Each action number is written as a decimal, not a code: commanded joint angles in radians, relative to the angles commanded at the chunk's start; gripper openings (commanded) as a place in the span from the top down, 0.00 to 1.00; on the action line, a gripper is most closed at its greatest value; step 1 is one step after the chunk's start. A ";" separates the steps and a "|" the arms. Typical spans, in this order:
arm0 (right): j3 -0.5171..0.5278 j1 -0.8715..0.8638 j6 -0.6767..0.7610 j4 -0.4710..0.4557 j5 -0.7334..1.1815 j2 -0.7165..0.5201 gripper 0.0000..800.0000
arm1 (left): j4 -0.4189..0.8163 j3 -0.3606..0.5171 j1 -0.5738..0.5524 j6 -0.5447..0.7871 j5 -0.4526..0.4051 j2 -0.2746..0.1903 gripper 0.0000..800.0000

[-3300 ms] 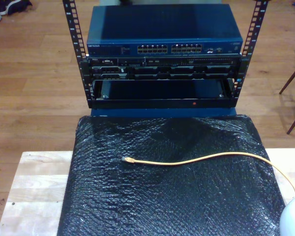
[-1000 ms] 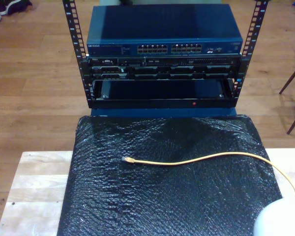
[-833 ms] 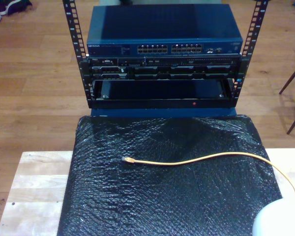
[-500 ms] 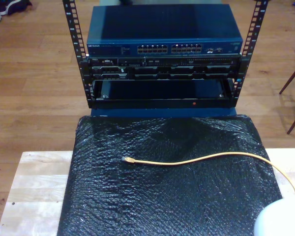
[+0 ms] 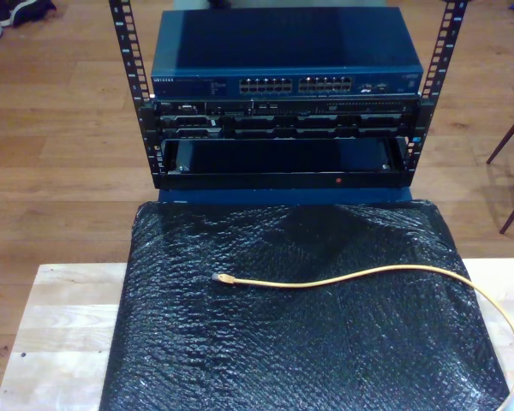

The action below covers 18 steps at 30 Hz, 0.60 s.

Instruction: Grab the cable and plug it in

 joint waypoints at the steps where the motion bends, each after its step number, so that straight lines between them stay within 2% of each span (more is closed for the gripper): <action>1: -0.018 0.014 0.026 0.000 0.009 0.018 0.00 | -0.009 -0.008 -0.023 -0.021 0.015 0.000 0.00; 4: -0.075 0.061 0.101 0.009 0.041 0.071 0.00 | -0.040 -0.035 -0.086 -0.086 0.060 0.000 0.00; 10: -0.190 0.106 0.187 0.095 0.180 0.135 0.00 | -0.106 -0.072 -0.221 -0.221 0.126 0.002 0.00; 14: -0.236 0.132 0.224 0.170 0.245 0.141 0.00 | -0.141 -0.094 -0.295 -0.308 0.138 0.002 0.00; 18: -0.272 0.176 0.299 0.199 0.279 0.143 0.00 | -0.183 -0.095 -0.344 -0.377 0.138 0.002 0.00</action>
